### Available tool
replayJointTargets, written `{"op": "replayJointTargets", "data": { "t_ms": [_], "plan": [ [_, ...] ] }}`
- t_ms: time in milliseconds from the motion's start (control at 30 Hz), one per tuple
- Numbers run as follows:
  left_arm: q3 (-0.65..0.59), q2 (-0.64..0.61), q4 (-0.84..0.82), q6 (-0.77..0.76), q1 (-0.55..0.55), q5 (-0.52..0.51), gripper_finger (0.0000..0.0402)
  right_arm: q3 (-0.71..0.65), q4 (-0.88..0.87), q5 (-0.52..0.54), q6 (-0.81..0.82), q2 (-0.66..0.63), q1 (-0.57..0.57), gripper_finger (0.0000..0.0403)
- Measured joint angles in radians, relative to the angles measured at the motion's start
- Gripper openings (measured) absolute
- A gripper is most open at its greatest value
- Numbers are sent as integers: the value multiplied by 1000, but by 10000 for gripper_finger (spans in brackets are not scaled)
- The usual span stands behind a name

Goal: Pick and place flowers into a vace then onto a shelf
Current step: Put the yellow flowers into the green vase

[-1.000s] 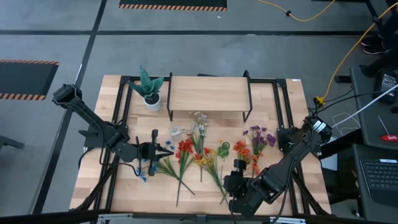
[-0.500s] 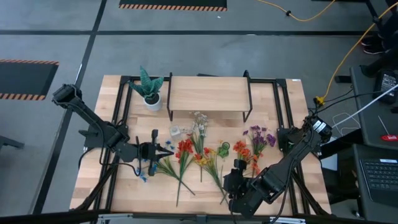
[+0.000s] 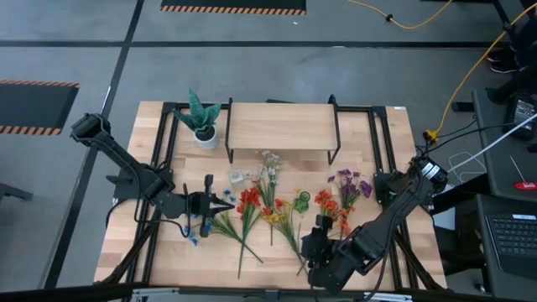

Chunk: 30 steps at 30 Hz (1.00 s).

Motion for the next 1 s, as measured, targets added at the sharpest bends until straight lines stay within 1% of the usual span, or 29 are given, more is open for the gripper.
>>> {"op": "replayJointTargets", "data": {
  "t_ms": [233, 567, 733, 1000],
  "plan": [
    [0, 0, 0, 0, 0, 0, 4, -2, 11, -45, 1, 15, 0, 201],
    [0, 0, -1, 0, 0, 0, 4, -1, 10, -48, 205, 15, 0, 201],
    [0, 0, -1, 0, 0, 0, 4, -1, 10, -48, 254, 17, 0, 201],
    [0, 0, 0, 0, 0, 0, 4, 0, 12, -48, 259, 94, -7, 201]
  ]
}}
